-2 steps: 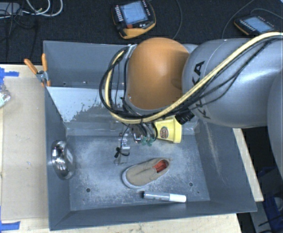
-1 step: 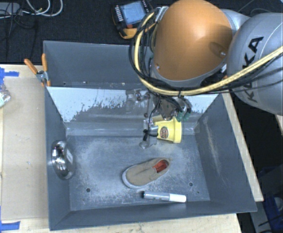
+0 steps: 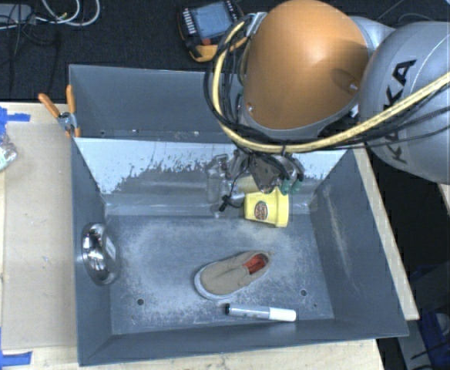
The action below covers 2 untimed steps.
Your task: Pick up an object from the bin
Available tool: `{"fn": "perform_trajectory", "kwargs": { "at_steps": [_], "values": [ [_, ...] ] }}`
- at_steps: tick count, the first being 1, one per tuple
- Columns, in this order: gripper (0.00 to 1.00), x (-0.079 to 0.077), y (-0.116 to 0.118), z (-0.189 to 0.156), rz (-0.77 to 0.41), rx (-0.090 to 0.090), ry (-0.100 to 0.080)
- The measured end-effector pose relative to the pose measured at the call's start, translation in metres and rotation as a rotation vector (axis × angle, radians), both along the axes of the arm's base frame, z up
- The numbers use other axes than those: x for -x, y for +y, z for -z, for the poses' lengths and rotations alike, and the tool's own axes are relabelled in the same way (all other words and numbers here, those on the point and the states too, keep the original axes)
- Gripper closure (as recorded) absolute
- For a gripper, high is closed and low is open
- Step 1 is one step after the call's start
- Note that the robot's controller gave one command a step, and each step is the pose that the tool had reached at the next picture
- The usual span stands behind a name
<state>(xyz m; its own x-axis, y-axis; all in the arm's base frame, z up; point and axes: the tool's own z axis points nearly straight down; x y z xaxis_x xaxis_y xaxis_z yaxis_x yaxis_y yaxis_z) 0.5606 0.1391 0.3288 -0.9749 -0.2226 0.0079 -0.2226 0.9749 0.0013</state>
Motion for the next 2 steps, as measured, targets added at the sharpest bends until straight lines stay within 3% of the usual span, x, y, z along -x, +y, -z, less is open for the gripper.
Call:
{"fn": "perform_trajectory", "kwargs": {
  "at_steps": [1,2],
  "values": [
    [0.0,0.0,0.0001,0.0,0.0,0.0,0.0],
    [1.0,0.0,0.0001,0.0001,0.001,0.0,0.0]
  ]
}}
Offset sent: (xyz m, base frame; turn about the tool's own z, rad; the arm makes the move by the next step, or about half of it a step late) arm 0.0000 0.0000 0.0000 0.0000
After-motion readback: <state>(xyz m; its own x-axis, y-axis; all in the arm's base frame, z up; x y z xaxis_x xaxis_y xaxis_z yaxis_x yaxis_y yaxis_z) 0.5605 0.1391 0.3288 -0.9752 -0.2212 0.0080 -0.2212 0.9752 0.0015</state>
